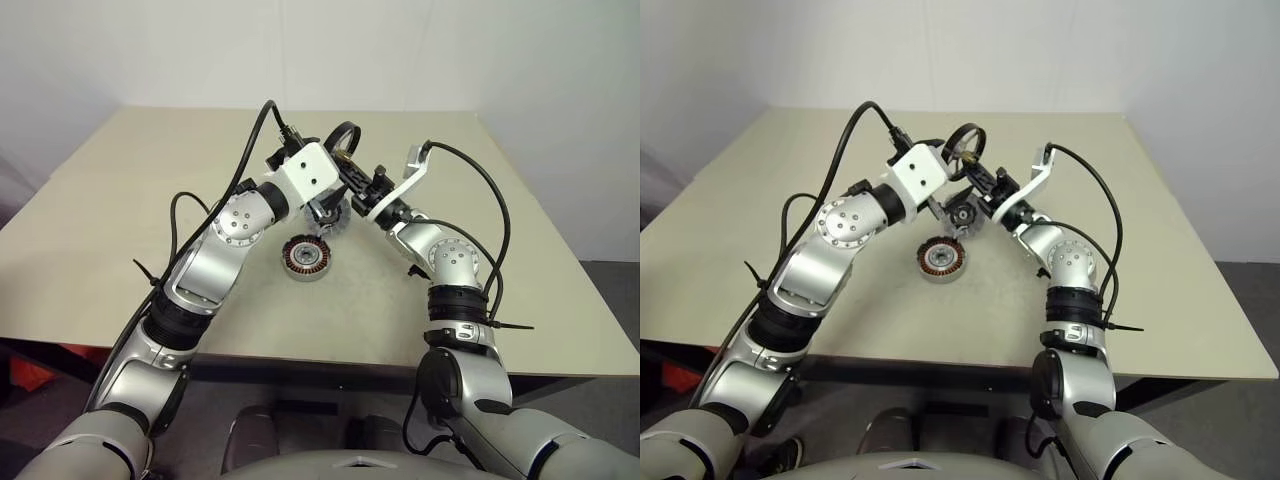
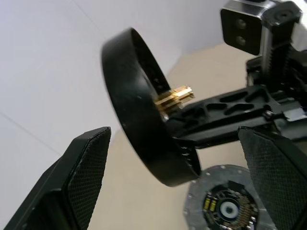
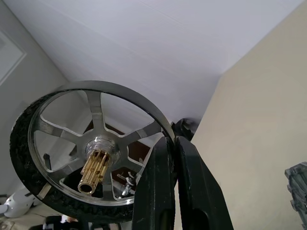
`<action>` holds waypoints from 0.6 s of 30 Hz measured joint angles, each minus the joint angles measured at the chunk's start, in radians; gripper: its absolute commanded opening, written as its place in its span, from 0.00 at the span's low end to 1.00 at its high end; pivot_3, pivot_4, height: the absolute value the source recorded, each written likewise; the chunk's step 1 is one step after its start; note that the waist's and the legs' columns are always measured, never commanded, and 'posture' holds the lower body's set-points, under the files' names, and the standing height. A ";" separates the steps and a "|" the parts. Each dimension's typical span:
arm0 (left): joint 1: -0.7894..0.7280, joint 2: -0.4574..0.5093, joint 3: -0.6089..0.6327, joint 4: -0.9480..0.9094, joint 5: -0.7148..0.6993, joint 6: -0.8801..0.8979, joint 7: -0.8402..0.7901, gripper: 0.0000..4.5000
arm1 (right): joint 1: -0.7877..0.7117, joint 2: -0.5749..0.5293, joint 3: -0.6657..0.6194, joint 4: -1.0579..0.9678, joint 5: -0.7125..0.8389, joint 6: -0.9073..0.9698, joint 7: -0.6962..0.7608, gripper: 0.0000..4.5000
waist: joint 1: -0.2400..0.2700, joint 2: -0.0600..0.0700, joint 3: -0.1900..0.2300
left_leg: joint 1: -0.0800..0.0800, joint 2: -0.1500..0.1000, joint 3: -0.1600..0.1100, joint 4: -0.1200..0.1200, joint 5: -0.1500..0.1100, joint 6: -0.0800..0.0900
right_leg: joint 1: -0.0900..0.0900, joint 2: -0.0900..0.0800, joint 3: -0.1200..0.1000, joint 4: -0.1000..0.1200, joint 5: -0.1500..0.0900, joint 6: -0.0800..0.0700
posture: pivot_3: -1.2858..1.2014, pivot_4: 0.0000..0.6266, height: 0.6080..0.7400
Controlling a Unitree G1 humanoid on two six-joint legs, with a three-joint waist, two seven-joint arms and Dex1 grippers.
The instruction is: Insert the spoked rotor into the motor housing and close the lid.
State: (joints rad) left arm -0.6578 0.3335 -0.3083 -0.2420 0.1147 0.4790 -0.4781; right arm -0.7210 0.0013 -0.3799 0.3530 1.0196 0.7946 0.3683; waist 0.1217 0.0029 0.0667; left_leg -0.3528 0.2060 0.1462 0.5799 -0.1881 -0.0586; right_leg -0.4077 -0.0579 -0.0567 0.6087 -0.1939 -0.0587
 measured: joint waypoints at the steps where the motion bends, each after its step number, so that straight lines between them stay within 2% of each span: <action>1: 0.003 -0.004 0.003 -0.001 -0.008 0.004 -0.001 0.79 | 0.000 0.000 0.000 0.000 0.000 0.000 0.000 0.04 | 0.000 0.000 0.000 | 0.000 0.000 0.000 0.000 0.000 0.000 | 0.000 0.000 0.000 0.000 0.000 0.000 | 0.52 0.00 1.00; 6: 0.005 -0.004 0.008 -0.006 -0.012 0.014 -0.002 0.43 | 0.000 0.000 0.000 0.000 0.000 0.000 0.000 0.04 | 0.000 0.000 0.000 | 0.000 0.000 0.000 0.000 0.000 0.000 | 0.000 0.000 0.000 0.000 0.000 0.000 | 0.52 0.00 1.00; 13: 0.005 0.000 0.014 -0.008 -0.011 0.014 -0.002 0.43 | 0.000 -0.001 0.000 0.000 -0.004 0.000 0.001 0.04 | 0.000 0.000 0.000 | 0.000 0.000 0.000 0.000 0.000 0.000 | 0.000 0.000 0.000 0.000 0.000 0.000 | 0.52 0.00 1.00; 16: 0.005 -0.001 0.015 -0.008 -0.011 0.014 -0.002 0.30 | 0.000 -0.001 0.000 0.000 -0.005 0.000 0.002 0.04 | 0.000 0.000 0.000 | 0.000 0.000 0.000 0.000 0.000 0.000 | 0.000 0.000 0.000 0.000 0.000 0.000 | 0.52 0.00 1.00; 18: 0.005 -0.003 0.022 -0.007 -0.013 0.014 -0.001 0.17 | 0.000 -0.002 -0.001 0.000 -0.005 -0.003 0.008 0.04 | 0.000 0.000 0.000 | 0.000 0.000 0.000 0.000 0.000 0.000 | 0.000 0.000 0.000 0.000 0.000 0.000 | 0.52 0.00 1.00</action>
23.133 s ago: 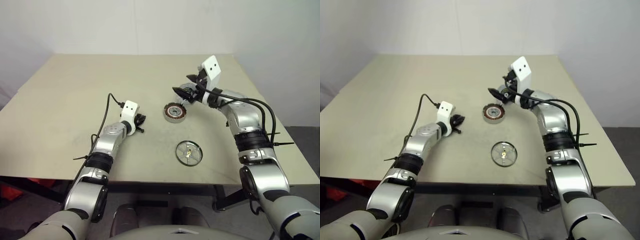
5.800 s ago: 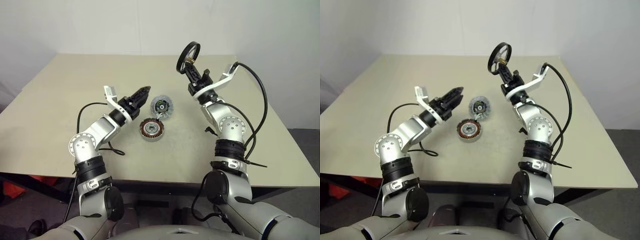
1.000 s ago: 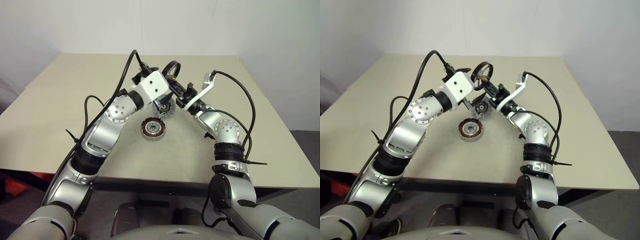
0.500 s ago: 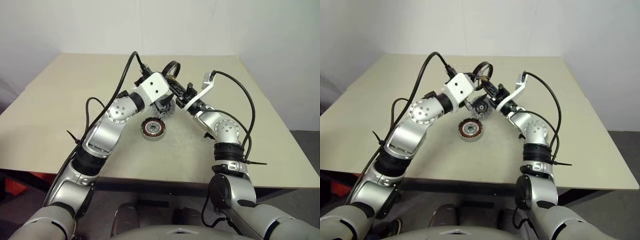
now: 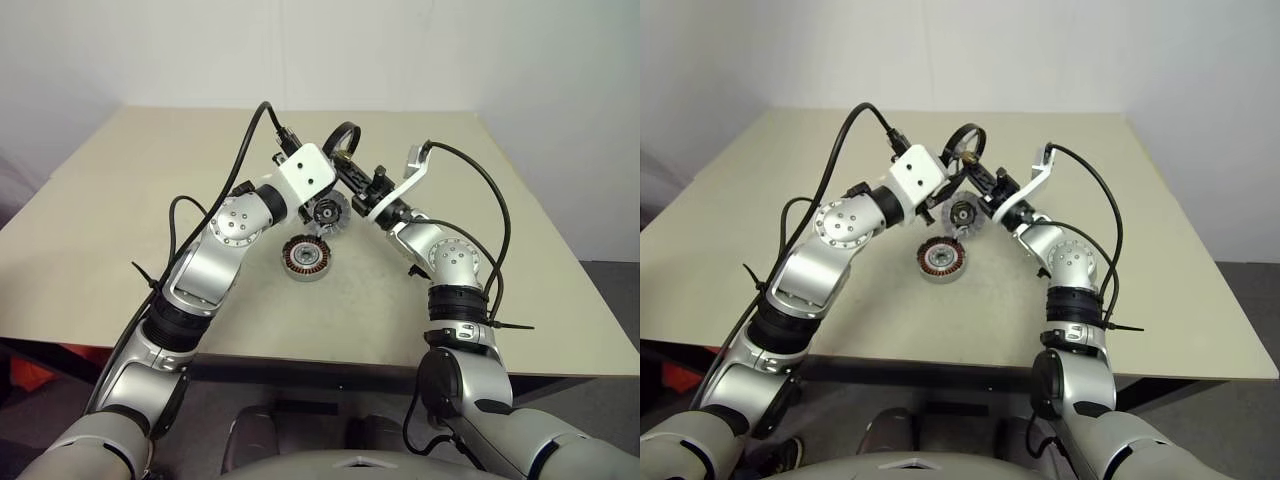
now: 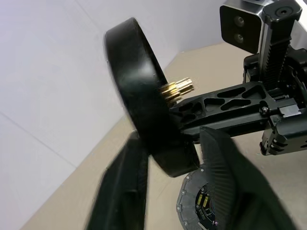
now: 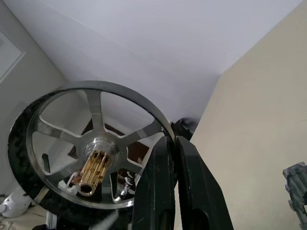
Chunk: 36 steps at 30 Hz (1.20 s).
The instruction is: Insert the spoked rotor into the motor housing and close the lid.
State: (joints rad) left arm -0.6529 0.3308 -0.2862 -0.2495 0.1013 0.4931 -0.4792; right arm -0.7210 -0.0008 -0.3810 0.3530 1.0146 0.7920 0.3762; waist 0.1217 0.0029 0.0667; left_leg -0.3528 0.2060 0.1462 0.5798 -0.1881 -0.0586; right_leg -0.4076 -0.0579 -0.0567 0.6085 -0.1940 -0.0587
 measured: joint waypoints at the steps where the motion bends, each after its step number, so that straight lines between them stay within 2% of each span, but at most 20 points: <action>1: 0.000 -0.001 0.003 0.000 -0.002 0.000 0.000 0.14 | -0.001 0.000 -0.001 0.000 0.000 -0.003 0.006 0.04 | 0.000 0.000 0.000 | 0.000 0.000 0.000 0.000 0.000 0.000 | 0.000 0.000 0.000 0.000 0.000 0.000 | 0.52 0.00 1.00; 2: 0.000 -0.002 0.004 0.000 -0.002 0.000 0.000 0.11 | -0.001 0.000 -0.002 0.000 0.000 -0.004 0.010 0.04 | 0.000 0.000 0.000 | 0.000 0.000 0.000 0.000 0.000 0.000 | 0.000 0.000 0.000 0.000 0.000 0.000 | 0.52 0.00 1.00; 13: 0.000 0.002 0.004 0.003 0.002 -0.002 0.000 0.11 | -0.008 -0.001 0.000 0.005 -0.018 -0.007 0.012 0.04 | 0.000 0.000 0.000 | 0.000 0.000 0.000 0.000 0.000 0.000 | 0.000 0.000 0.000 0.000 0.000 0.000 | 0.52 0.00 1.00; 16: 0.000 0.007 0.000 0.004 0.008 -0.005 -0.001 0.11 | -0.008 -0.007 0.008 0.005 -0.034 -0.005 0.026 0.19 | 0.000 0.000 0.000 | 0.000 0.000 0.000 0.000 0.000 0.000 | 0.000 0.000 0.000 0.000 0.000 0.000 | 0.52 0.00 1.00; 20: 0.000 0.013 0.000 0.004 0.026 -0.013 0.000 0.11 | -0.006 -0.020 0.037 0.005 -0.076 -0.004 0.036 0.48 | 0.000 0.000 0.000 | 0.000 0.000 0.000 0.000 0.000 0.000 | 0.000 0.000 0.000 0.000 0.000 0.000 | 0.52 0.00 1.00; 30: 0.005 0.038 0.003 0.037 0.061 -0.047 0.003 0.11 | -0.003 -0.054 0.122 0.005 -0.205 -0.045 0.071 0.48 | 0.000 0.000 0.000 | 0.000 0.000 0.000 0.000 0.000 0.000 | 0.000 0.000 0.000 0.000 0.000 0.000 | 0.52 0.00 1.00; 32: 0.007 0.069 0.009 0.051 0.074 -0.076 0.003 0.11 | -0.002 -0.075 0.149 0.016 -0.245 -0.054 0.082 0.48 | 0.000 0.000 0.000 | 0.000 0.000 0.000 0.000 0.000 0.000 | 0.000 0.000 0.000 0.000 0.000 0.000 | 0.52 0.00 1.00; 36: 0.042 0.194 0.036 0.077 0.113 -0.175 -0.001 0.11 | 0.013 -0.127 0.160 0.039 -0.301 -0.073 0.112 0.48 | 0.000 0.000 0.000 | 0.000 0.000 0.000 0.000 0.000 0.000 | 0.000 0.000 0.000 -0.001 0.000 0.000 | 0.52 0.00 1.00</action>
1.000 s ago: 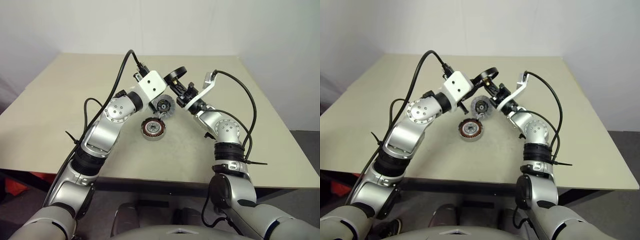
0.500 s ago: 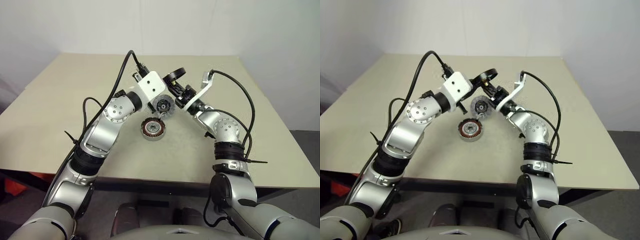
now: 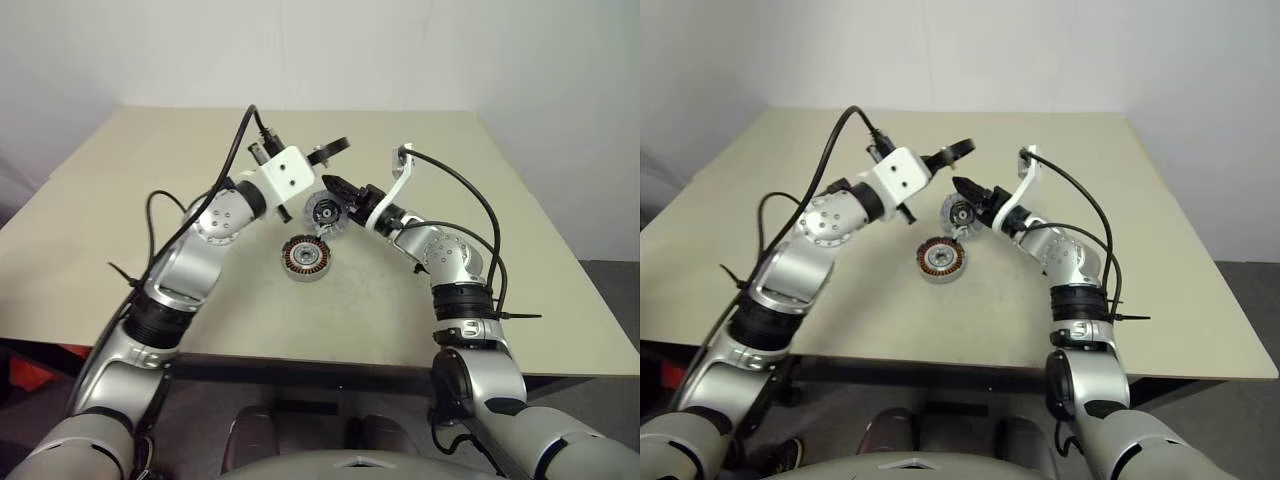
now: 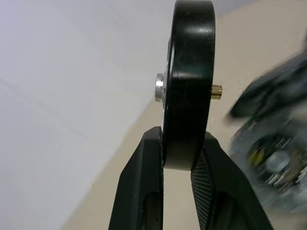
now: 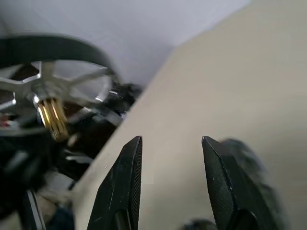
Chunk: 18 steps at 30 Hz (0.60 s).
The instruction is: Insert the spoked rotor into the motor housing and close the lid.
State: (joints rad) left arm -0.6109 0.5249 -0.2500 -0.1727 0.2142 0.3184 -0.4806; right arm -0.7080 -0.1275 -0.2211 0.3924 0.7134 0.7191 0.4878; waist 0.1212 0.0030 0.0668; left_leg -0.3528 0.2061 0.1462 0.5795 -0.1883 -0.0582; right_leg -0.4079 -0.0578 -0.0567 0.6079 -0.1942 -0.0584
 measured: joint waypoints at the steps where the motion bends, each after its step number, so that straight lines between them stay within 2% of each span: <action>1: 0.013 0.020 0.010 0.004 0.003 -0.016 -0.004 0.11 | 0.000 -0.010 -0.004 0.009 -0.008 -0.006 0.003 0.48 | 0.000 0.000 0.000 | 0.000 0.000 0.000 0.000 0.000 0.000 | 0.000 0.000 0.000 0.000 0.000 0.000 | 0.52 0.00 1.00; 10: 0.123 0.106 0.009 -0.027 0.019 -0.165 -0.086 0.11 | -0.029 -0.058 -0.024 0.138 -0.084 -0.103 0.016 0.48 | 0.000 0.000 0.000 | 0.000 0.000 0.000 0.000 0.000 0.000 | 0.000 0.000 0.000 0.001 0.000 -0.001 | 0.52 0.00 1.00; 18: 0.144 0.126 -0.021 -0.017 0.089 -0.299 -0.117 0.11 | -0.171 -0.142 -0.167 0.353 -0.124 -0.304 -0.063 0.48 | 0.000 0.000 0.000 | 0.001 0.000 0.001 0.001 0.000 0.000 | 0.000 0.000 0.000 0.001 0.001 -0.002 | 0.52 0.00 1.00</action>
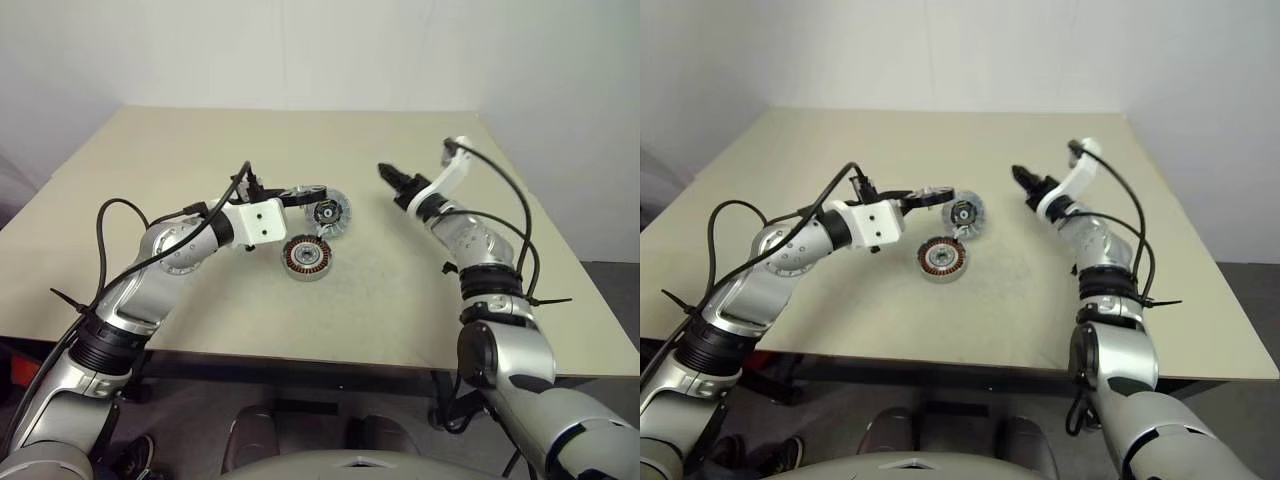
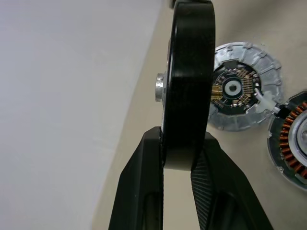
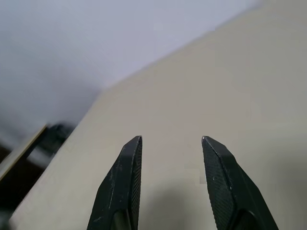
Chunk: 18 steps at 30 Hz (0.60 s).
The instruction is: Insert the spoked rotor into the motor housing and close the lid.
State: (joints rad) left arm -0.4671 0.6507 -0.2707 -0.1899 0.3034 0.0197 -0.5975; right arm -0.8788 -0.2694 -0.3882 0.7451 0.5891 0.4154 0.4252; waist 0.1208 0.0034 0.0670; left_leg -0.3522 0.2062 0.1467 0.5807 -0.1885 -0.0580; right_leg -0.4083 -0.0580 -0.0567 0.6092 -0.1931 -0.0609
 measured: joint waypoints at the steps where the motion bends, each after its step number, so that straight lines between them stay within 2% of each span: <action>1: 0.006 0.001 -0.007 0.015 0.013 -0.026 0.000 0.11 | -0.024 -0.021 -0.029 0.027 0.000 -0.032 -0.012 0.48 | 0.000 0.000 0.000 | 0.000 0.000 0.000 0.000 0.000 0.000 | 0.000 0.000 0.000 0.000 0.000 0.000 | 0.52 0.00 1.00; 7: 0.030 0.010 -0.025 0.109 0.077 -0.130 0.002 0.11 | -0.101 -0.083 -0.122 0.105 0.003 -0.143 -0.029 0.48 | -0.005 0.000 0.000 | 0.000 0.000 0.000 0.000 0.000 0.001 | 0.000 0.000 0.000 0.001 -0.001 -0.002 | 0.52 0.00 1.00; 18: 0.028 -0.009 -0.069 0.261 0.154 -0.296 0.025 0.11 | -0.102 -0.046 -0.127 0.134 0.003 -0.150 -0.013 0.48 | -0.022 0.000 0.000 | 0.000 0.000 0.000 0.001 -0.001 0.001 | -0.001 0.000 0.000 0.002 -0.001 -0.002 | 0.52 0.00 1.00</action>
State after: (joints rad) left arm -0.4389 0.6416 -0.3398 0.0715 0.4577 -0.2762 -0.5723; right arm -0.9806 -0.3157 -0.5149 0.8793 0.5924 0.2655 0.4118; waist 0.0985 0.0035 0.0671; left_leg -0.3526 0.2064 0.1472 0.5813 -0.1890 -0.0571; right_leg -0.4089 -0.0579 -0.0567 0.6114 -0.1939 -0.0630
